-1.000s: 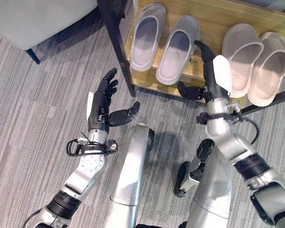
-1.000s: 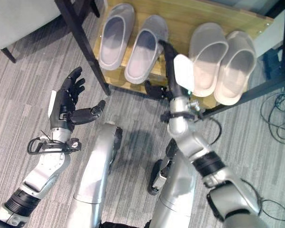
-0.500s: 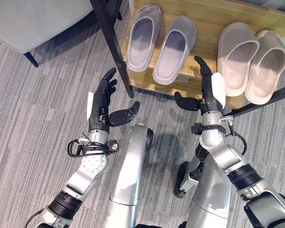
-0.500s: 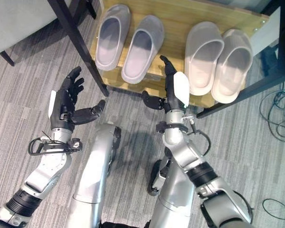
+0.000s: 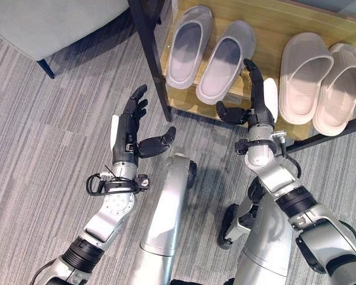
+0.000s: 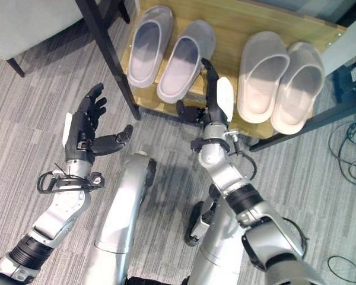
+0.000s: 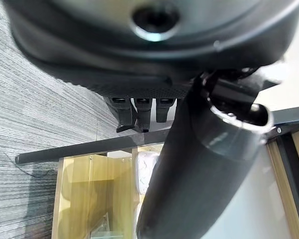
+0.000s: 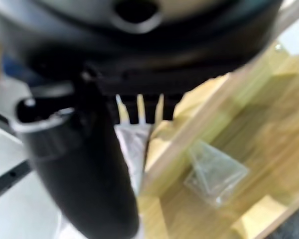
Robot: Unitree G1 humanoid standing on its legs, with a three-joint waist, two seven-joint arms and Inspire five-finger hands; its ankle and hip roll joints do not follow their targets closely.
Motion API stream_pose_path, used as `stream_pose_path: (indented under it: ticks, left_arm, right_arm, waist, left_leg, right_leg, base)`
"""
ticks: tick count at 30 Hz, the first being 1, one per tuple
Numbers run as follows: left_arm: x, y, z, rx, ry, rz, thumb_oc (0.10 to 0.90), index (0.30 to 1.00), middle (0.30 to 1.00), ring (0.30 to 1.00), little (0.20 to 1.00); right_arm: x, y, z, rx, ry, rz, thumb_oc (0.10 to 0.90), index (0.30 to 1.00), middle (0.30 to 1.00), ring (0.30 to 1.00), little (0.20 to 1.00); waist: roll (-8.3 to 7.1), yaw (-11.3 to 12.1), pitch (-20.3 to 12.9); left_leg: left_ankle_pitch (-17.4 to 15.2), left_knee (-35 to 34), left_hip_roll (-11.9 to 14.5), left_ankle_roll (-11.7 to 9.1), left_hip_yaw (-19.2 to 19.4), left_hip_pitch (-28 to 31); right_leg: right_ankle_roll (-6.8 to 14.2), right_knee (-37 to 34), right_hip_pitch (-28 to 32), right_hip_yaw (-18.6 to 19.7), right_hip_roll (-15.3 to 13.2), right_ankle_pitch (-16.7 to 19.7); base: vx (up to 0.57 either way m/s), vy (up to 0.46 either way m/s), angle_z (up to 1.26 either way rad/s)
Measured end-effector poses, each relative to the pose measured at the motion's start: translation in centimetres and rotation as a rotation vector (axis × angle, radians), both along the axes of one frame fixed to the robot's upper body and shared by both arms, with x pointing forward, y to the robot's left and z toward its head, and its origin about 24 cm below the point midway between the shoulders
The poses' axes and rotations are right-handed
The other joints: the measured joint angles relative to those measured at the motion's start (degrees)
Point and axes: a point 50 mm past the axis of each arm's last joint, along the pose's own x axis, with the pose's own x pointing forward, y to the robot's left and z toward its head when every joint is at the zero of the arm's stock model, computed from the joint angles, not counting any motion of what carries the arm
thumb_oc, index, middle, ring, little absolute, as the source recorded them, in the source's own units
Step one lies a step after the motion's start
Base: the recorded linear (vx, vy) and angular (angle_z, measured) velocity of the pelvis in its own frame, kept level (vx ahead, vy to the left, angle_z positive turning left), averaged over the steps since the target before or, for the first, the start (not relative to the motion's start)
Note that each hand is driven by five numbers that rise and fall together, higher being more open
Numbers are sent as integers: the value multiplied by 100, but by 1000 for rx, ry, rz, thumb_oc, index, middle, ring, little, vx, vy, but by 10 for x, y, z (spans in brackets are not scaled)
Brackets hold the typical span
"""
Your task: Arrange the slippers neatly on the shoe rack.
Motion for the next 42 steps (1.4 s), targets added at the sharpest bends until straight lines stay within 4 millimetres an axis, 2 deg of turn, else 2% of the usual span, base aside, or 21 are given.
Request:
stream_pose_path:
  ticks: [5, 12, 22, 34, 42]
  left_arm:
    - [0, -2, 0, 3, 0, -9, 800, 900, 900, 900, 900]
    - [0, -5, -2, 11, 9, -25, 800, 900, 900, 900, 900]
    - [1, -6, -7, 20, 34, -42, 800, 900, 900, 900, 900]
    - [1, -6, -7, 21, 32, -42, 800, 900, 900, 900, 900]
    - [1, -4, -7, 43, 34, -53, 800, 900, 900, 900, 900]
  right_arm:
    - [8, 3, 5, -1, 4, -12, 800, 900, 900, 900, 900]
    - [15, -2, 12, 16, 9, -30, 800, 900, 900, 900, 900]
    - [15, -11, 14, 15, 16, -18, 800, 900, 900, 900, 900]
    - [11, -10, 14, 60, 7, 18, 800, 900, 900, 900, 900]
    - [6, -34, 20, 61, 12, 13, 800, 900, 900, 900, 900]
  waist:
    - [7, 135, 0]
    - [15, 129, -1]
    - [26, 122, -1]
    - [26, 79, -1]
    - [23, 75, -1]
  left_leg:
    - [13, -2, -29, -24, -32, -1]
    - [42, -24, -110, -80, -82, -3]
    - [70, -98, -143, -135, -87, -3]
    - [66, -105, -108, -132, -71, -19]
    - [65, -106, -107, -128, -47, -20]
  right_leg:
    - [-26, -1, 29, -44, -60, -15]
    - [-38, -6, 52, -84, -85, -25]
    - [-126, -4, 40, -96, -157, -76]
    - [-150, -2, 11, -82, -156, -94]
    - [-150, 6, 3, -66, -157, -95]
  base:
    - [1, -6, 3]
    - [0, -6, 2]
    - [-1, -6, 3]
    - [0, 0, 0]
    - [0, 0, 0]
